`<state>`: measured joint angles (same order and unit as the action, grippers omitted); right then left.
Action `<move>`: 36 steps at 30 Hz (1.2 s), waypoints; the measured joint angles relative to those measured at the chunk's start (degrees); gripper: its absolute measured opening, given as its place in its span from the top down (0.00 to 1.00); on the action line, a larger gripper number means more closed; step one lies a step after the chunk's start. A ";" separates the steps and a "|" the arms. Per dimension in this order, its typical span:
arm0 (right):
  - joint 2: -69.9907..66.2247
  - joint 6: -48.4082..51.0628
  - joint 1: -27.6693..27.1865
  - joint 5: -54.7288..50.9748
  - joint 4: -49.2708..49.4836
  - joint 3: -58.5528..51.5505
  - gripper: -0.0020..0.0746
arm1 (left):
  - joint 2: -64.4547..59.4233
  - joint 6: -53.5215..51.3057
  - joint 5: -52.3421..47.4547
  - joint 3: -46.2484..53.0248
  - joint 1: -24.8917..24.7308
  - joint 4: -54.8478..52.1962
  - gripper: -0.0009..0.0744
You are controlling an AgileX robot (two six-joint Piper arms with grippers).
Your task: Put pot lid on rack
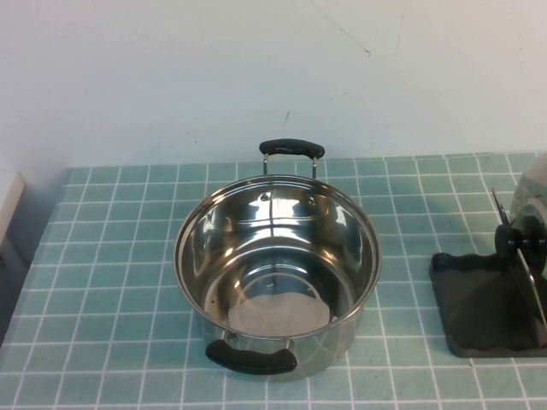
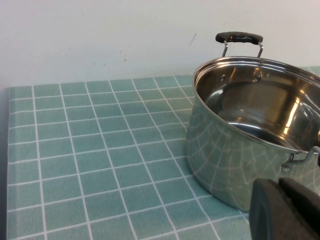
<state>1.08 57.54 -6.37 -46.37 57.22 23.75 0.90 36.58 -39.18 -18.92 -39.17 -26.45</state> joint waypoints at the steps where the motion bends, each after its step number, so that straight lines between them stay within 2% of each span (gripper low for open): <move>1: 0.00 0.00 0.00 -0.09 0.00 -0.23 0.98 | 0.00 0.10 0.00 0.00 0.00 0.00 0.99; 8: 0.00 -1.59 0.00 0.63 -1.72 -0.49 0.98 | 0.00 0.10 0.00 0.00 0.00 0.09 0.99; 16: 0.00 -10.76 0.00 17.06 -16.83 -9.32 0.98 | 0.00 0.10 0.00 0.00 0.00 0.09 0.99; 19: 0.00 -20.18 0.00 22.12 -31.32 -13.50 0.98 | 0.00 0.10 0.00 0.00 0.00 0.09 0.99; 23: -0.10 -40.69 0.00 23.39 -51.67 -17.55 0.98 | 0.00 0.10 0.00 0.00 0.00 0.09 0.99; 26: -0.10 -50.82 0.00 25.20 -60.52 -20.63 0.98 | 0.00 0.10 0.00 0.00 0.00 0.09 0.99; 30: -0.10 -58.42 0.00 26.17 -63.09 -24.77 0.98 | 0.00 0.10 0.00 0.00 0.00 0.09 0.99; 36: -0.10 -62.23 0.00 25.84 -63.23 -24.89 0.98 | 0.00 0.10 0.00 0.00 0.00 0.09 0.99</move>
<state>0.98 -4.68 -6.37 -20.52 -6.01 -1.14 0.90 36.68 -39.18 -18.92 -39.17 -26.36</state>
